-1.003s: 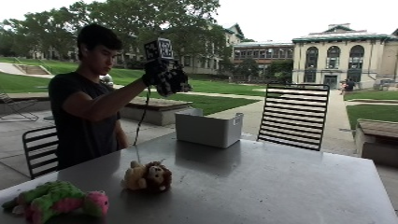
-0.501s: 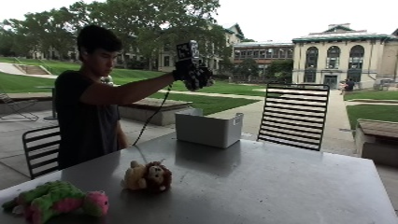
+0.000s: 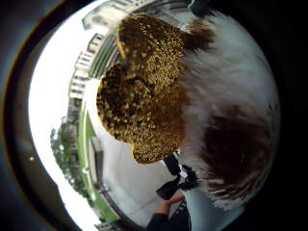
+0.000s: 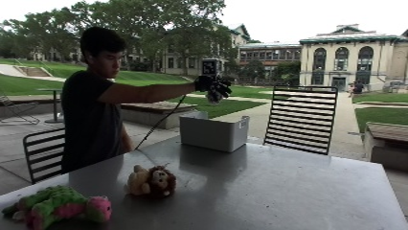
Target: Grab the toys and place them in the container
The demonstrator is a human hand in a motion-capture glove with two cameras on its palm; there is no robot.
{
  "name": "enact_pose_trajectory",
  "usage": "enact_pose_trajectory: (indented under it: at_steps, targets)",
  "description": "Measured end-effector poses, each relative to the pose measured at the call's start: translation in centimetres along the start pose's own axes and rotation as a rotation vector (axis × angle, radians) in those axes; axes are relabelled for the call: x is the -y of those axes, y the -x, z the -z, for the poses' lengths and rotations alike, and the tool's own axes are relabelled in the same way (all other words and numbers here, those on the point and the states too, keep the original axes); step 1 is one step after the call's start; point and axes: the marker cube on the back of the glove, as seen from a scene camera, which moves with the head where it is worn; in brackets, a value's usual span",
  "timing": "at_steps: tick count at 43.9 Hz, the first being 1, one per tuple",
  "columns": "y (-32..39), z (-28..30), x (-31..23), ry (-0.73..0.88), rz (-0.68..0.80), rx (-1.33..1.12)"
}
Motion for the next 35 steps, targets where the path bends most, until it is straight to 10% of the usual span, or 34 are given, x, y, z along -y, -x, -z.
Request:
enact_pose_trajectory:
  at_steps: [35]
  targets:
    - [-11.0,6.9,-5.3,-0.135,-0.057,-0.036]
